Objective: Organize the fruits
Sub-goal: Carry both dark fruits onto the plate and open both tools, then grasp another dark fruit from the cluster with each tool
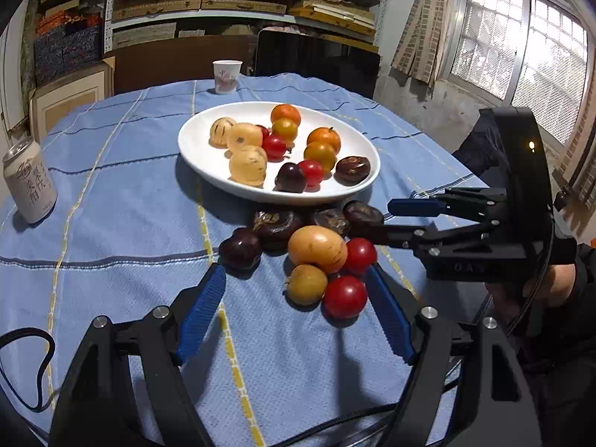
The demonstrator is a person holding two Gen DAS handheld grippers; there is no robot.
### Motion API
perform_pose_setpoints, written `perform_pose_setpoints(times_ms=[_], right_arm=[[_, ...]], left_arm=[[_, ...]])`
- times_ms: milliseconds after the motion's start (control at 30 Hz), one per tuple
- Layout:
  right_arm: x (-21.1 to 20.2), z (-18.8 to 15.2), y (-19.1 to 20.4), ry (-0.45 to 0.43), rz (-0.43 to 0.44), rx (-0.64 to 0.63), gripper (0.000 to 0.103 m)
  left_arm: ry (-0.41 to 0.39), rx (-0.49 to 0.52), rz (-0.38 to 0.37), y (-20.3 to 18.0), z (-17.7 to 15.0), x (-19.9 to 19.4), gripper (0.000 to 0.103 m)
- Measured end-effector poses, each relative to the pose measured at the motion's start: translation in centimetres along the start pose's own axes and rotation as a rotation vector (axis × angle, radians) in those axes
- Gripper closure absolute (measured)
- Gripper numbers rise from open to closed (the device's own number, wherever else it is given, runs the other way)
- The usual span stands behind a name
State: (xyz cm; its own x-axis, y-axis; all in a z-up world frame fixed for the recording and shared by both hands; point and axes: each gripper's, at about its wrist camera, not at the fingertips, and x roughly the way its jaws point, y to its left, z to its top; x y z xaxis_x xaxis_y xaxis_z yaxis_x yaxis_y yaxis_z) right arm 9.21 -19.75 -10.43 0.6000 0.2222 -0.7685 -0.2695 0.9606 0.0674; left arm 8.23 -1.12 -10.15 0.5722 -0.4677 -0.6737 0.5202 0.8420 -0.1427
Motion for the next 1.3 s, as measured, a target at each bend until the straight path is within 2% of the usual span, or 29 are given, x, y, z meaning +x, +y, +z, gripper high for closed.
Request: perform_pose_setpoints(times_ms=[233,367,433,467,600,800,967,1033,1100,1300], right_arm=[[1.7,1.0,0.3,0.033,-0.019,0.014,0.051],[2.1,1.2,-0.2,0.051,0.023,0.039,0.051],[2.3,1.1,-0.8,0.078,0.082,0.072,0.052],[2.4,1.0,-0.9,0.09,0.069,0.064,0.055],[1.7,0.7,-1.6,0.074,-0.048,0.07,0.055],[0.7,-0.4,-2.7,0.053,-0.121,0.102,0.055],[0.3,0.0,-2.2,0.019,-0.089,0.059,0.054],[1.0,0.5,-1.9,0.022,-0.109,0.037,0.054],[1.4,0.9,-2.2,0.026,-0.093,0.057,0.053],[2.1,1.5,-2.3,0.031,-0.054,0.068,0.053]], left_arm=[[0.01,0.022,-0.006,-0.2,-0.2,0.2,0.028],[0.009,0.036,-0.043,-0.4,-0.3,0.2,0.028],[0.012,0.032,-0.043,-0.4,-0.3,0.2,0.028],[0.015,0.031,-0.042,-0.4,-0.3,0.3,0.028],[0.023,0.024,-0.043,-0.3,-0.2,0.5,0.028],[0.021,0.024,-0.048,-0.3,-0.2,0.6,0.028],[0.027,0.014,-0.034,-0.2,-0.2,0.7,0.028],[0.031,-0.011,-0.009,0.3,0.0,0.9,0.028],[0.039,-0.048,0.009,1.0,0.1,1.1,0.028],[0.042,-0.26,0.065,5.4,0.6,1.5,0.028]])
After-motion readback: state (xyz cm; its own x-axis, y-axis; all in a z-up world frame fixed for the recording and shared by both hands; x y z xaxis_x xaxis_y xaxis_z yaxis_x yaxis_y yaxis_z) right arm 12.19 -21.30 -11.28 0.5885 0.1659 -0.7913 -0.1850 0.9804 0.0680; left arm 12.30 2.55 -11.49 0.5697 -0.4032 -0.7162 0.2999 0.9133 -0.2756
